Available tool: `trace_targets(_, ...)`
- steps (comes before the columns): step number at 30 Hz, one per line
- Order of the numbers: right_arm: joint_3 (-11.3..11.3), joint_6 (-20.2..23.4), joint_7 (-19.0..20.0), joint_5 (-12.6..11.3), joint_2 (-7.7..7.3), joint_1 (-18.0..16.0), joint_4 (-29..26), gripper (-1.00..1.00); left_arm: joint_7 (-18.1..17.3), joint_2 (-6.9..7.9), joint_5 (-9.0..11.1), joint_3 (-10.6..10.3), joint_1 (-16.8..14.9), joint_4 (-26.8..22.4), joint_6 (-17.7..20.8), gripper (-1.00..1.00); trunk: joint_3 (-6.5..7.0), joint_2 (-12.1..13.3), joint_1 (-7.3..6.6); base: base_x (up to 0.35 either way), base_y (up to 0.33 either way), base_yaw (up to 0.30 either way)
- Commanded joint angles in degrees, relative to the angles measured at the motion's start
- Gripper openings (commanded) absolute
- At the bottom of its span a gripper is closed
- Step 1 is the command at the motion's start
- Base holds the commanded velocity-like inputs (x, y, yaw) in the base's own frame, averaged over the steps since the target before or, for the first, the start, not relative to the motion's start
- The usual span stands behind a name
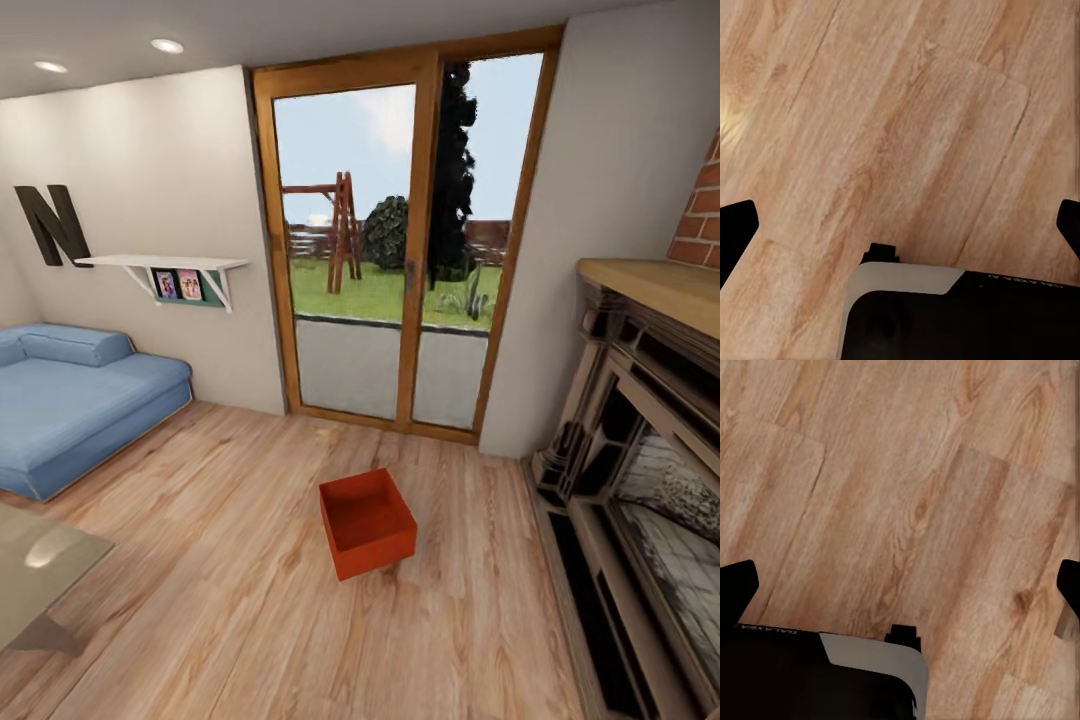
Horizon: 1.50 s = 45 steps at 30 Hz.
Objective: Move the two storage containers from the living room to the garage. In the garage, place one container on the floor and stack the other container on top of it (either order is fine).
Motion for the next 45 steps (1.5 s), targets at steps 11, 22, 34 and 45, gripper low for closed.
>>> trace_targets(11,-0.4,-0.4,0.1,0.6,-0.05,-0.1,0.2,1.00,0.2,-0.08,0.0,0.2,-0.1,0.3,-0.4,1.00,-0.13,-0.1,0.07,0.313,-0.182,0.000)
trace_targets(22,-0.5,-0.4,0.1,0.6,-0.04,-0.1,0.2,1.00,0.8,-0.08,0.0,0.2,-0.1,0.3,-0.4,1.00,-0.13,-0.1,0.07,0.299,-0.202,0.000)
trace_targets(34,-0.5,-0.4,0.1,0.5,-0.03,-0.1,0.2,1.00,0.8,-0.08,0.0,0.2,-0.1,0.3,-0.4,1.00,-0.13,-0.1,0.07,0.297,-0.201,0.073)
trace_targets(45,-0.5,-0.4,0.1,0.5,-0.01,-0.1,0.2,1.00,0.8,-0.02,0.0,0.2,-0.1,0.3,-0.5,1.00,-0.13,-0.1,0.07,0.157,-0.071,0.251)
